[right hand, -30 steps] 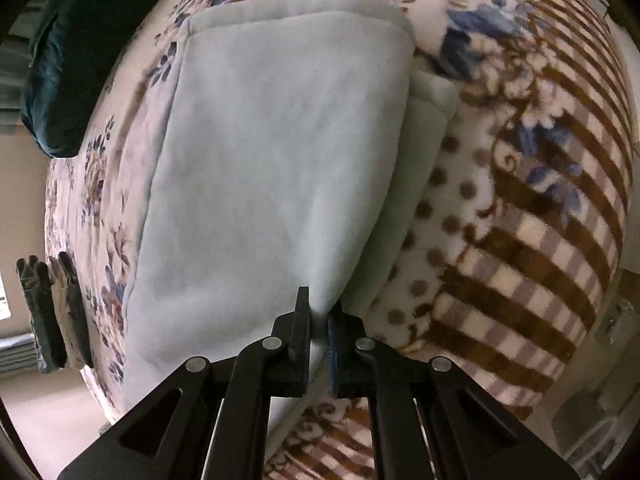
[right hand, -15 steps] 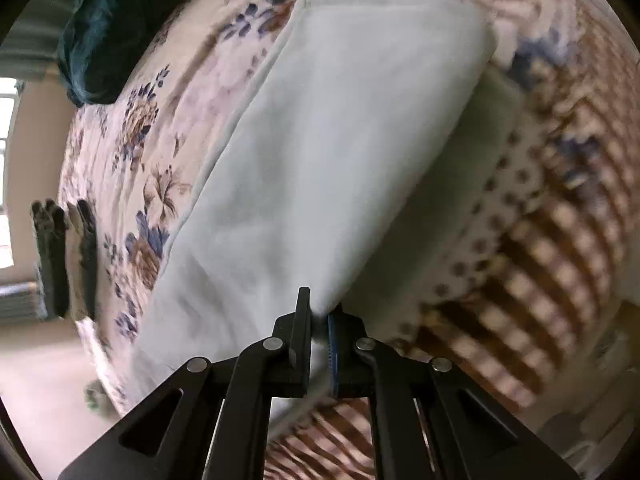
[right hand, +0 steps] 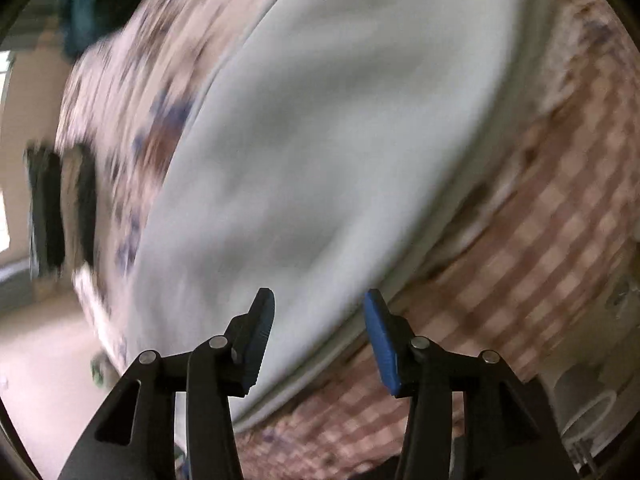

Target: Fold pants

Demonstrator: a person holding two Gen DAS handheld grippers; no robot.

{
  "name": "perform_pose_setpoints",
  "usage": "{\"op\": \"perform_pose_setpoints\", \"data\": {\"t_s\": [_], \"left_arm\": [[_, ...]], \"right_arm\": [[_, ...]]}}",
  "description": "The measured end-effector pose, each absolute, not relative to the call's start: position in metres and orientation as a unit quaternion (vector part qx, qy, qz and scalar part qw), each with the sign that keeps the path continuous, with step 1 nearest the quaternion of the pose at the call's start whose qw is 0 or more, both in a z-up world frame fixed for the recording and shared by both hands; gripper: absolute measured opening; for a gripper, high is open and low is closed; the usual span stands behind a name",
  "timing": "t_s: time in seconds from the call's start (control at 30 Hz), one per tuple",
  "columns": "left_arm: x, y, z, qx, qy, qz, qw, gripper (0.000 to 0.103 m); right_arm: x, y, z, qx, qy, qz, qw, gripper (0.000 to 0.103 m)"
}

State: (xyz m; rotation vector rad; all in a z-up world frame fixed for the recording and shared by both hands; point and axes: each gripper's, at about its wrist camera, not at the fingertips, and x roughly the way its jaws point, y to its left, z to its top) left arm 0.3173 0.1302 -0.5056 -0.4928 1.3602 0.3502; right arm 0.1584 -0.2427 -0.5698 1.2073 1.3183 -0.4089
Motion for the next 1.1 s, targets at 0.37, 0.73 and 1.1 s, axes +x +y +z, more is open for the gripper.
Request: {"op": "perform_pose_setpoints", "data": {"t_s": [0.37,0.73,1.1], "left_arm": [[0.341,0.183,-0.536,-0.129,0.653,0.138,0.733,0.101],[0.352,0.179,-0.547,-0.135,0.659,0.120,0.730,0.101],[0.370,0.195,-0.561,-0.266,0.642,0.074,0.716,0.029]], "right_arm": [[0.196,-0.040,-0.619,0.551,0.611,-0.130,0.553,0.049],[0.214,-0.018,-0.622,0.539,0.624,-0.144,0.548,0.049],[0.218,-0.007,-0.627,0.566,0.603,-0.131,0.547,0.035]]}}
